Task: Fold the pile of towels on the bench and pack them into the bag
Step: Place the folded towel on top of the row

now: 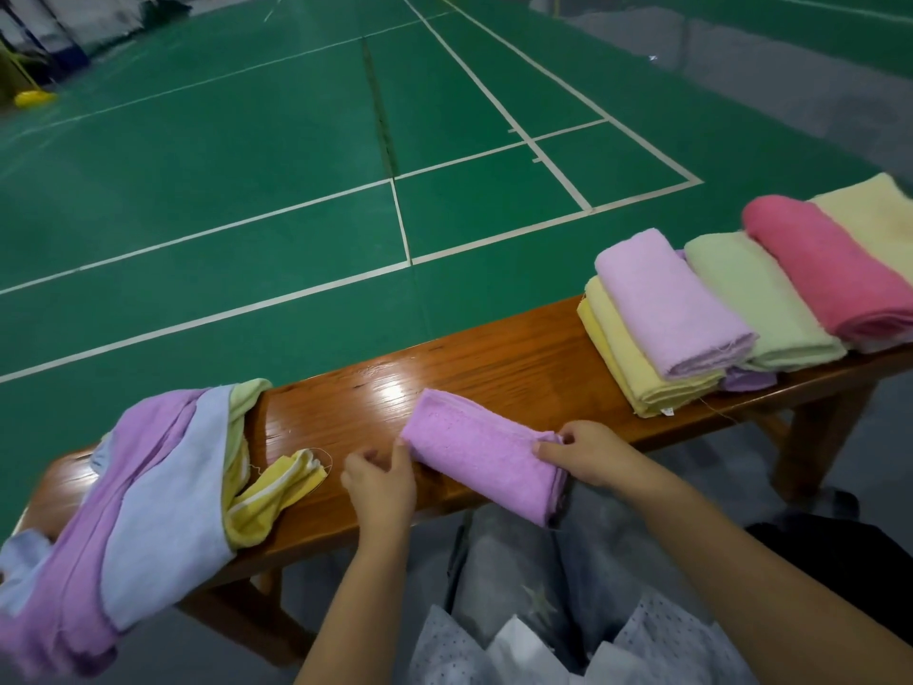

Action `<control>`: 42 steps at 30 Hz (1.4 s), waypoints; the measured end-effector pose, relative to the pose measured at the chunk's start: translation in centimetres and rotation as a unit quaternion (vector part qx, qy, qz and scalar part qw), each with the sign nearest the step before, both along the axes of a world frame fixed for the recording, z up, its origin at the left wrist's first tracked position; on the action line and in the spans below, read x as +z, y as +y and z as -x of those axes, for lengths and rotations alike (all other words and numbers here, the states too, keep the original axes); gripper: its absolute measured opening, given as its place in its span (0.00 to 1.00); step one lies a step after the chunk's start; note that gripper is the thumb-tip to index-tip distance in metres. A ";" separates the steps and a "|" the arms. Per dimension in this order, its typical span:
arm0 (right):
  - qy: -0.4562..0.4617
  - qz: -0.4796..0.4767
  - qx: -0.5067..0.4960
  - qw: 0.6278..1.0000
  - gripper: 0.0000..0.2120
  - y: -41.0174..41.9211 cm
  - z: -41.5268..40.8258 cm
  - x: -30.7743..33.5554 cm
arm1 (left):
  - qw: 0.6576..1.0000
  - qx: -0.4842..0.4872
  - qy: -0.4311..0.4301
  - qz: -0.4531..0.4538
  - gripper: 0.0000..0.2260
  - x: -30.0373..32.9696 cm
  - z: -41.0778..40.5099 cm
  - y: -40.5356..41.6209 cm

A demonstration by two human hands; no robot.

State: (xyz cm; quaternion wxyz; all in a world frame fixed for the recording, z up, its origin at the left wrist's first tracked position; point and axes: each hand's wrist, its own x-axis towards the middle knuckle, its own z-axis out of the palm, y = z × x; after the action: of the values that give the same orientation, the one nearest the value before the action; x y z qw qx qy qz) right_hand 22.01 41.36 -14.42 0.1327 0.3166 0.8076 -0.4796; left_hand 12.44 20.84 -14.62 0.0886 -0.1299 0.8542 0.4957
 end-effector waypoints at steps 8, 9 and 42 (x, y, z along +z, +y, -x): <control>0.055 0.194 -0.099 0.974 0.13 -1.8 -1.5 1.0 | 0.930 -0.127 -0.256 -0.231 0.22 0.1 -5.0 1.1; 0.069 0.209 -0.103 0.970 0.12 -1.9 -1.6 1.3 | 0.901 -0.096 -0.288 -0.309 0.22 0.2 -5.0 1.5; 0.315 -0.061 -0.358 0.877 0.14 17.7 -10.3 10.2 | 0.852 -0.335 -0.164 -0.368 0.19 13.4 -1.0 34.3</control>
State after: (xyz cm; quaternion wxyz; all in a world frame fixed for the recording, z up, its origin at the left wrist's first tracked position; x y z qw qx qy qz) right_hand 32.31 59.05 -4.24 -0.3287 0.4235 0.6658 -0.5189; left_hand 13.40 55.16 -1.24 0.4296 0.1273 0.5739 0.6855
